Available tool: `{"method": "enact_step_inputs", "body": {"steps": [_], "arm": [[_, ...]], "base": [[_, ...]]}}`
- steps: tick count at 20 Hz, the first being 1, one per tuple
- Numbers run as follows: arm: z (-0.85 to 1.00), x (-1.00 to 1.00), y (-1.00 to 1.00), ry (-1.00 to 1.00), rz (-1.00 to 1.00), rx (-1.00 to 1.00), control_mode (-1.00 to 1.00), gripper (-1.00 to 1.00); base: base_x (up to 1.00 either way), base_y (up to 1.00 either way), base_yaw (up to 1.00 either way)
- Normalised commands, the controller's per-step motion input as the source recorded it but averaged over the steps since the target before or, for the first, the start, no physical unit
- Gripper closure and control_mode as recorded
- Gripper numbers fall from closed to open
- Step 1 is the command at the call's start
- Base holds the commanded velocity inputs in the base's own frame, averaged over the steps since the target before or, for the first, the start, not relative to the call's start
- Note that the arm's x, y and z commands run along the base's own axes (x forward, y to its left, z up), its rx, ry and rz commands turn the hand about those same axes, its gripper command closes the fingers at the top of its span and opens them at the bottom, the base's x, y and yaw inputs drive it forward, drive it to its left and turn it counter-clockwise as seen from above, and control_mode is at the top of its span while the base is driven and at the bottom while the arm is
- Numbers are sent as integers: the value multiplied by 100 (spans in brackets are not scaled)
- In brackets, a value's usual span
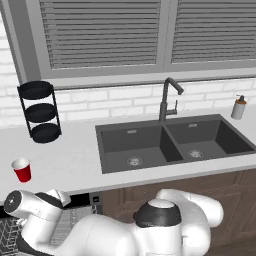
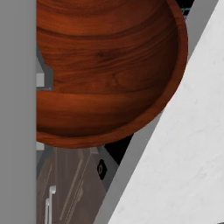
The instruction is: Pick up the cup and bowl from the counter, place them in the dishwasher, and close the dishwasher door.
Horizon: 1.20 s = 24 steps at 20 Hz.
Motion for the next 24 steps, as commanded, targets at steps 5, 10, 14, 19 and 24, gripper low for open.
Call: {"method": "enact_step_inputs", "body": {"steps": [5,10,14,19,24], "arm": [[-59,40,7,0,1,0,-100,100],[-63,34,9,0,1,0,-100,100],[-62,22,19,0,2,0,-100,100],[-48,1,27,0,4,0,-100,100],[-55,6,28,0,4,0,-100,100]], "base": [[0,0,0],[0,0,0],[0,0,0],[0,0,0],[0,0,0]]}}
